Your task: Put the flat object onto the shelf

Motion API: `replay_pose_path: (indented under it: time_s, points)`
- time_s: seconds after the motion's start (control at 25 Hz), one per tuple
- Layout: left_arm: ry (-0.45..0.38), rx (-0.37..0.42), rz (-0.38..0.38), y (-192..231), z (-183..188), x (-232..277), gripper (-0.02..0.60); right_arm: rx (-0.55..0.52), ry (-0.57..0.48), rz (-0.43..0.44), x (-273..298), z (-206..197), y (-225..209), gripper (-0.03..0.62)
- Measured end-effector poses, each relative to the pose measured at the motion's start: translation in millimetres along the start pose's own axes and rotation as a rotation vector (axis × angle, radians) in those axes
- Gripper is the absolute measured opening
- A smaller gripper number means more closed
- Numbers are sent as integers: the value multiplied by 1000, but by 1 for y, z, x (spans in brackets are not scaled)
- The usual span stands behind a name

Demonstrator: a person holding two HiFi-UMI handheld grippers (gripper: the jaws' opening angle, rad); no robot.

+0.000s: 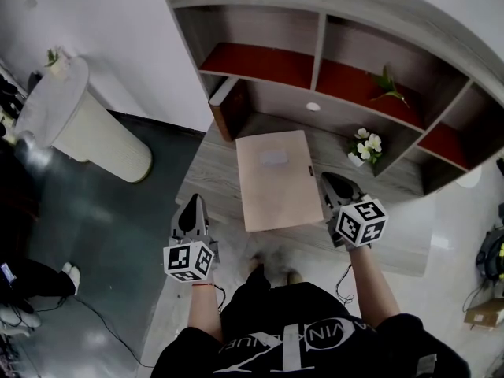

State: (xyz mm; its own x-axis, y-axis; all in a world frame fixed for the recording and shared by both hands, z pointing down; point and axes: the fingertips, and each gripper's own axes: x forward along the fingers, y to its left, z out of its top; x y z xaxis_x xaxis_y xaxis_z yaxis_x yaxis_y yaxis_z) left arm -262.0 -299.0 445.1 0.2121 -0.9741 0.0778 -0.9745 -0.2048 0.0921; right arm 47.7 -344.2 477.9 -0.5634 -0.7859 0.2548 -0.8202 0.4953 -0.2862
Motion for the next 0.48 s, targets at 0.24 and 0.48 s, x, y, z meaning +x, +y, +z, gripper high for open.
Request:
replay_pose_path:
  time_s: [0.24,0.48]
  points:
    - [-27,4,2,2,13,4,3,-68,-48,5,-3,20,4,9]
    - [-54,5,11,6,26,7,3,-114,-85,11,-5,35,8,9]
